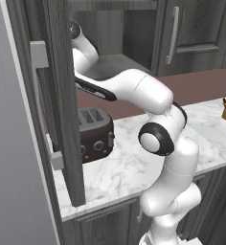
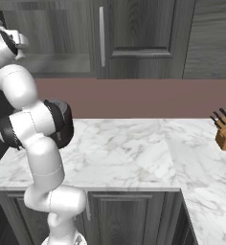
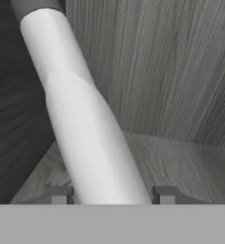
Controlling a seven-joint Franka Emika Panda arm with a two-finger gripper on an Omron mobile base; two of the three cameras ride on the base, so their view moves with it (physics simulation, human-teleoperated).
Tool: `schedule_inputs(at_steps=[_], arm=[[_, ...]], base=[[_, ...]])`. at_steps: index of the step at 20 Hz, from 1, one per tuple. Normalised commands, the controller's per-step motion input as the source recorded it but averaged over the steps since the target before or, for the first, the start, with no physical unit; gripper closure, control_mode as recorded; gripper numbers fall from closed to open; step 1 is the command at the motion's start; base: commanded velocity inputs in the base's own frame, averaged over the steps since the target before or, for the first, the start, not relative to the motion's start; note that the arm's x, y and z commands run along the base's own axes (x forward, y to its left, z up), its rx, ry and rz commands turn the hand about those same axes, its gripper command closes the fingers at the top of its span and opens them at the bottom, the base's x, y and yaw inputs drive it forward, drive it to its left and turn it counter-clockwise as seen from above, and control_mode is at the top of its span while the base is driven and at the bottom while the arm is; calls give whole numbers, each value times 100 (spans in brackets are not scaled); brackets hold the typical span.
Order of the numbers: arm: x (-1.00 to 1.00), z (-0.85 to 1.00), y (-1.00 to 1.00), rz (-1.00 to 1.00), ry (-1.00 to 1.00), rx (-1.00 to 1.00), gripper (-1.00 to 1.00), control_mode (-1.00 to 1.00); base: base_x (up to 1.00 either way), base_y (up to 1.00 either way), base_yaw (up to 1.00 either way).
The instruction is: Move the cutting board and knife to the sink. Then move spray from the cabinet to the counter.
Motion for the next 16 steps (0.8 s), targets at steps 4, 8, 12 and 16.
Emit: schedule_inputs(at_steps=[4, 8, 12, 16], arm=[[-17, 2, 0, 0, -11, 0, 100, -100], [-36, 11, -3, -1, -29, 0, 100, -100], [-51, 3, -19, -5, -16, 0, 100, -100], [-76, 0, -47, -10, 0, 1, 100, -100]], base=[[0, 0, 0], [0, 0, 0], [0, 0, 0], [0, 0, 0]])
